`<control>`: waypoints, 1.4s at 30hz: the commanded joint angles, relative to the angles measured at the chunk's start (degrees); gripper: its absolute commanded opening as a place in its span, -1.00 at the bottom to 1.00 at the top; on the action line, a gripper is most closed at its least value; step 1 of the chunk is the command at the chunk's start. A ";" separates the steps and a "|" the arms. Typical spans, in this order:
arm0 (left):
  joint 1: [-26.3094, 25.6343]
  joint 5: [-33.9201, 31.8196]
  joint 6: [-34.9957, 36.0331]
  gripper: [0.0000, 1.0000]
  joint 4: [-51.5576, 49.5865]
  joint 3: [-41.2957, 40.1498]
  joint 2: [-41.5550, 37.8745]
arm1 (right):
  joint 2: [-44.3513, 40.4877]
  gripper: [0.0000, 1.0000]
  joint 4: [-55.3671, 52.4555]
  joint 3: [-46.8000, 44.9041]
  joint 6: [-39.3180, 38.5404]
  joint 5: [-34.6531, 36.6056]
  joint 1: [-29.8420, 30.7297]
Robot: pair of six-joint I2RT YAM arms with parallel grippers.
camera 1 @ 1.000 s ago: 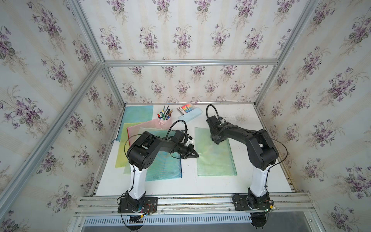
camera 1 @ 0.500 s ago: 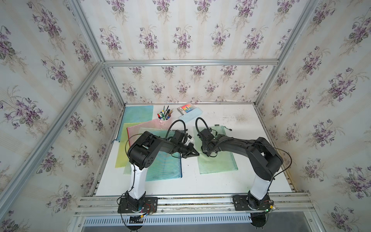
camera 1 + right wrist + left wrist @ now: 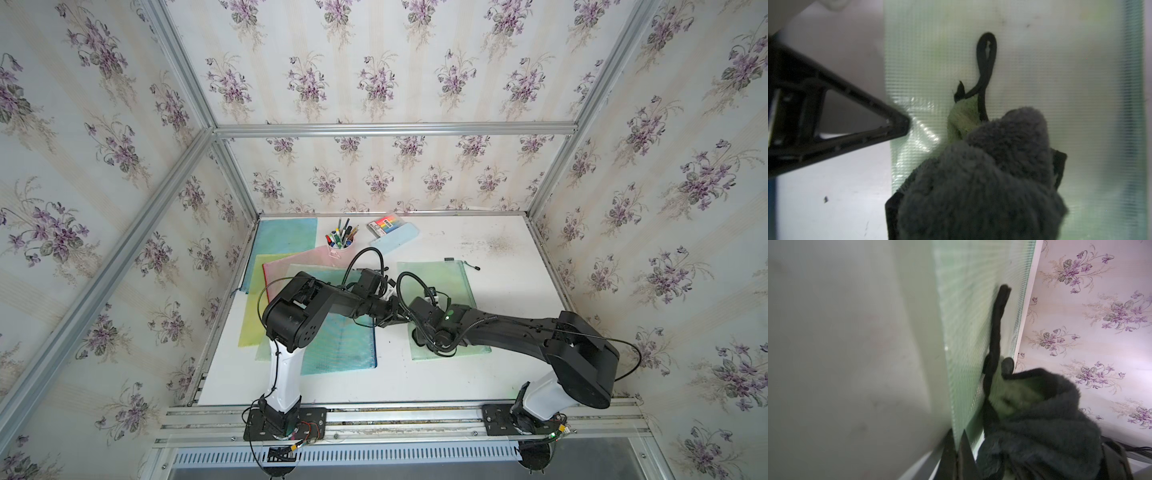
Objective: Wipe the document bag
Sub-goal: Wipe the dirt from the document bag, then move the document bag, then place the cleaning item at the center of the board.
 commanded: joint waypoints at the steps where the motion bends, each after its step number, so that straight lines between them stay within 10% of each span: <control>1: -0.12 -3.71 1.61 -1.00 -4.69 0.64 0.40 | -1.64 -0.39 -4.62 -3.36 6.50 1.81 -0.48; 10: -0.23 -4.18 4.39 -1.00 -10.28 1.71 -0.38 | -13.04 -0.37 -18.73 -9.42 12.31 10.51 -7.24; 18: -1.13 -5.82 7.42 -1.00 -16.74 4.06 -2.35 | 0.79 -0.31 -11.36 -6.33 11.97 8.04 -3.33; 32: 0.43 -23.82 23.75 -1.00 -58.45 2.64 -31.71 | -8.37 -0.28 -8.52 1.08 -6.28 10.19 -20.20; 42: 12.62 -31.40 28.89 -1.00 -69.16 2.02 -35.89 | 1.70 -0.30 -3.09 6.20 -11.49 5.38 -21.88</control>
